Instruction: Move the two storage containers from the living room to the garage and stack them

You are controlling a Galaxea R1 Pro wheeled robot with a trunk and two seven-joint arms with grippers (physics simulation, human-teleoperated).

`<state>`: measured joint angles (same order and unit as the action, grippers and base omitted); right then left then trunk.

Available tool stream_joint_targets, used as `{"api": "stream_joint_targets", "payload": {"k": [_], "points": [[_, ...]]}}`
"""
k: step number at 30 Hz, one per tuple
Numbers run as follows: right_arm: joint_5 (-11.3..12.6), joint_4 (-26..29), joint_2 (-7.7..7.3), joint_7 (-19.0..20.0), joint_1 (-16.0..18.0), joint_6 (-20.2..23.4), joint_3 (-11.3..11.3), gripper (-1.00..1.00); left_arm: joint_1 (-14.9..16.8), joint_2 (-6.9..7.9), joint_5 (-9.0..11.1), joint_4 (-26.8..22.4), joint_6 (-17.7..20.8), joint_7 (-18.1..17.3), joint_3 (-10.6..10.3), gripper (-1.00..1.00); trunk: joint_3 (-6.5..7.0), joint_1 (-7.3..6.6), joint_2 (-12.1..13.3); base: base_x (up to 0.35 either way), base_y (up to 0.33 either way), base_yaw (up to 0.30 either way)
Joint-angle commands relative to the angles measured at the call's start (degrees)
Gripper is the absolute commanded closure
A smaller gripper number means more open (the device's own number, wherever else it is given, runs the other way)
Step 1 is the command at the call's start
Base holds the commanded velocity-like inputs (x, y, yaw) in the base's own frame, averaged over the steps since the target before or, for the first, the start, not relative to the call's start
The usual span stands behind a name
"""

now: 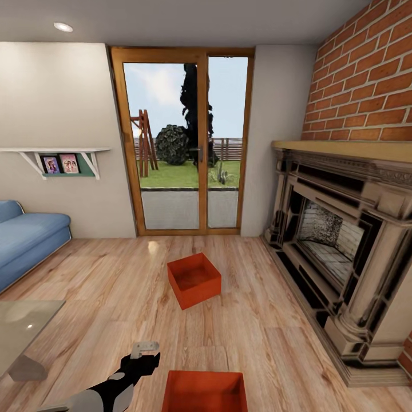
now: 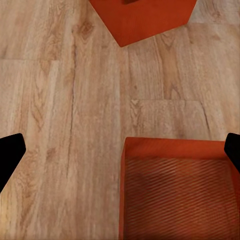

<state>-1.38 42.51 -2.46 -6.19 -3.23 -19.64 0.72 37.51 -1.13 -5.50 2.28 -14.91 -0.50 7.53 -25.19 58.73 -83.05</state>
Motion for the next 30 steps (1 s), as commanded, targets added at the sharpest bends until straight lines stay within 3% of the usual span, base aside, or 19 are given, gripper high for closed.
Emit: {"api": "stream_joint_targets", "payload": {"k": [1,8,22,25,27,30], "points": [[0.2,0.1,-0.01,-0.2,0.0,0.0,0.0,-1.00,0.1,0.02,-0.6,0.2,-0.4,0.0,0.5,-1.00,-0.05,0.00,0.0,0.000,0.000,0.000],[1.6,0.1,-0.01,-0.2,0.0,0.0,0.0,-1.00,0.1,-0.01,-0.6,0.2,-0.4,0.0,0.5,-1.00,-0.05,0.00,0.0,0.000,0.000,0.000],[1.1,1.0,-0.06,-0.2,0.1,0.5,-0.1,-1.00,0.1,0.40,-0.6,0.5,-0.6,-0.5,0.5,-1.00,-0.05,0.00,0.0,0.000,0.000,0.000],[1.1,1.5,-0.05,-0.1,1.5,0.8,-0.1,-1.00,0.1,0.30,-0.6,1.6,-0.6,-0.5,0.5,-1.00,-0.05,0.00,0.0,0.000,0.000,0.000],[1.3,1.5,-0.01,-0.3,5.7,7.9,-0.1,-1.00,-1.5,0.37,-0.5,2.1,-1.0,-0.5,0.6,-1.00,-0.05,0.00,0.0,0.000,0.000,0.000],[1.4,1.4,-0.01,-0.3,8.1,12.0,-0.1,-1.00,-2.6,0.47,0.6,2.2,-2.0,-0.5,0.7,-1.00,-0.05,0.00,0.0,0.000,0.000,0.000]]}}
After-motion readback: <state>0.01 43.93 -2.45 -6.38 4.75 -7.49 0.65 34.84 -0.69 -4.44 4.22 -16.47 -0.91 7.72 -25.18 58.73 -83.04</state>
